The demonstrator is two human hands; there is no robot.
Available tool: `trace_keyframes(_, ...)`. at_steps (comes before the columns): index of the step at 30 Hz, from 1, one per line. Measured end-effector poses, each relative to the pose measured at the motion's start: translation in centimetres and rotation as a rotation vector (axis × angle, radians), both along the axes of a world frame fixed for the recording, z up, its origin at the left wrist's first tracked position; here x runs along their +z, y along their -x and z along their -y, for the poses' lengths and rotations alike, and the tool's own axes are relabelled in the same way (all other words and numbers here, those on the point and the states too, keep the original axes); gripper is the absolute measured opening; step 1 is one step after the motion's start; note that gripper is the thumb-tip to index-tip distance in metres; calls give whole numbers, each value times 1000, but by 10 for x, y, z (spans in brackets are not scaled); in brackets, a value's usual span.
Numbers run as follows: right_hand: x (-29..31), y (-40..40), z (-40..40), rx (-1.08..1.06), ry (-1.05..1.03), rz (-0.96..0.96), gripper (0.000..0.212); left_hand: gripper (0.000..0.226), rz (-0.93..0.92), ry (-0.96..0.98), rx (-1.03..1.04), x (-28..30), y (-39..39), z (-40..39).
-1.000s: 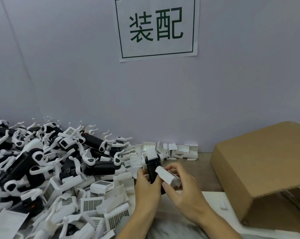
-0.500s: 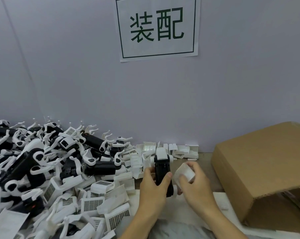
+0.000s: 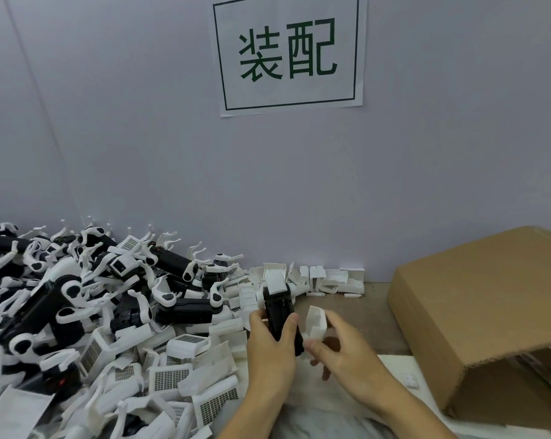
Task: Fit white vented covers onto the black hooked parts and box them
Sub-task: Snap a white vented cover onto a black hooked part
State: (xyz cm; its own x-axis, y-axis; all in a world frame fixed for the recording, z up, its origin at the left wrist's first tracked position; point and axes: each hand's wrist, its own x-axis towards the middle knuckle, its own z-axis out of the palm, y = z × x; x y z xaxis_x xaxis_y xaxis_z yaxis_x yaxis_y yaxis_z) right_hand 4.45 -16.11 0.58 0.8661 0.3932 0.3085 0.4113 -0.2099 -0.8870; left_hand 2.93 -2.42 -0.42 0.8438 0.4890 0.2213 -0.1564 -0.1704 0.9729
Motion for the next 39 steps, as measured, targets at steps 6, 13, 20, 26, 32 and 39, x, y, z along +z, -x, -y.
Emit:
trace_keyframes(6, -2, -6, 1, -315, -9, 143, 26, 27, 40, 101, -250, 5, 7, 9)
trace_keyframes(13, -5, -9, -4, -464, 75, 257, 44, 34, 148, -128, -467, 5, 15, 19)
trace_keyframes(20, -3, -6, -4, -459, 130, 274, 41, 29, 150, -89, -415, 4, 14, 18)
trace_keyframes(26, -6, -3, -7, -211, 184, 292, 34, 13, 150, 92, -255, 6, 10, 13)
trace_keyframes(32, 1, 1, -7, -153, -168, -45, 19, 34, 140, 154, -204, 7, 7, 13)
trace_keyframes(39, 7, 4, -11, -120, -340, -170, 26, 38, 127, 85, -220, 6, 7, 14)
